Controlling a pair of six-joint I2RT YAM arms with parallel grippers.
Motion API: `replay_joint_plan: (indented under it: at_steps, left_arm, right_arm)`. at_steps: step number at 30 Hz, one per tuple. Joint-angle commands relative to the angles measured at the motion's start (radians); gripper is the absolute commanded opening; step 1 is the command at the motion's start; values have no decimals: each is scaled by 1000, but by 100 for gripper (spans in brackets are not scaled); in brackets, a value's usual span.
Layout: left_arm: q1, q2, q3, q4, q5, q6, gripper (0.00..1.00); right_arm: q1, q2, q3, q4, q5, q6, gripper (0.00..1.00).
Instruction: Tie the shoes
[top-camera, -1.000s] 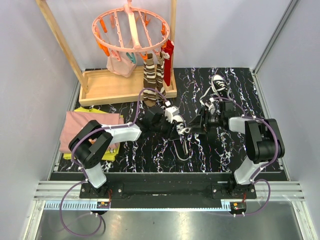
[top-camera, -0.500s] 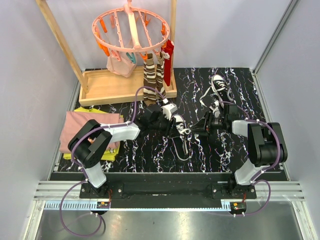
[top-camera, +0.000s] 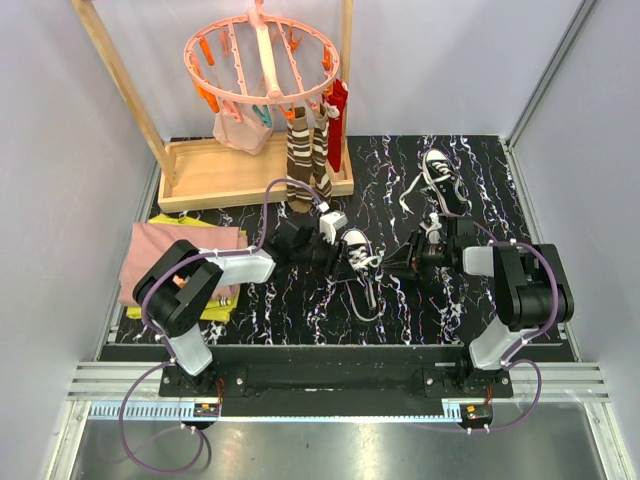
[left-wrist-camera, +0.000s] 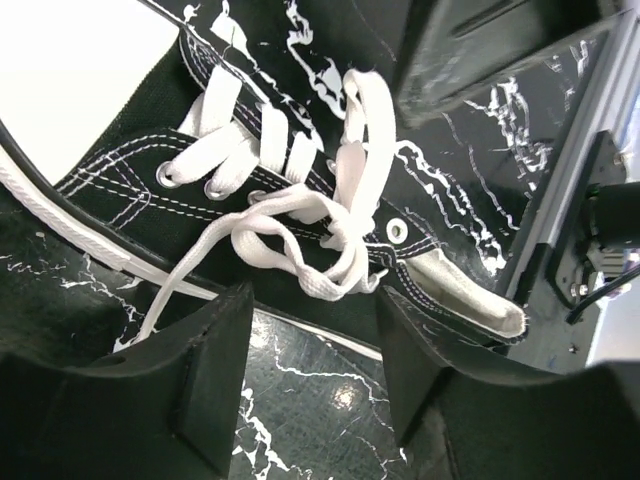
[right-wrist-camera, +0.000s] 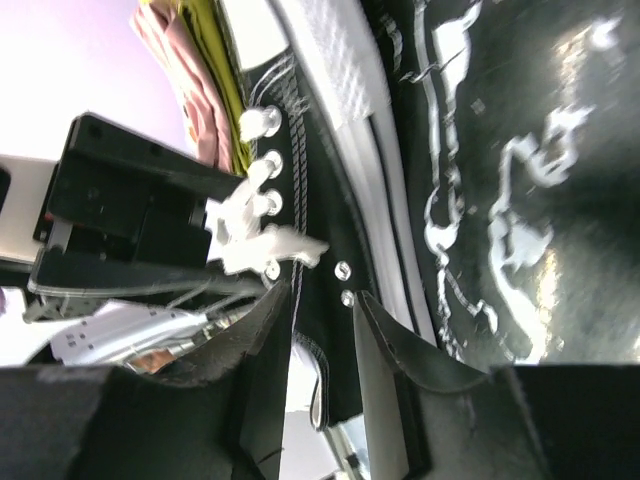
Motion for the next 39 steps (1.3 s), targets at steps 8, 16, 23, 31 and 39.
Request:
replay_joint_plan:
  at_steps: [8, 16, 23, 31, 39]
  left_arm:
    - [6, -29, -13, 180, 66, -111, 59]
    - [5, -9, -3, 155, 37, -121, 59]
    - [3, -9, -12, 132, 6, -134, 58]
    - [-14, -8, -12, 117, 22, -118, 48]
    - [-22, -3, -19, 125, 5, -131, 42]
  right_arm:
    - [37, 99, -6, 270, -5, 180, 40]
    - [43, 136, 10, 320, -3, 222, 38]
    - [43, 91, -26, 357, -29, 242, 37]
    - [43, 38, -62, 319, -22, 232, 38]
    - [43, -14, -81, 304, -23, 229, 40]
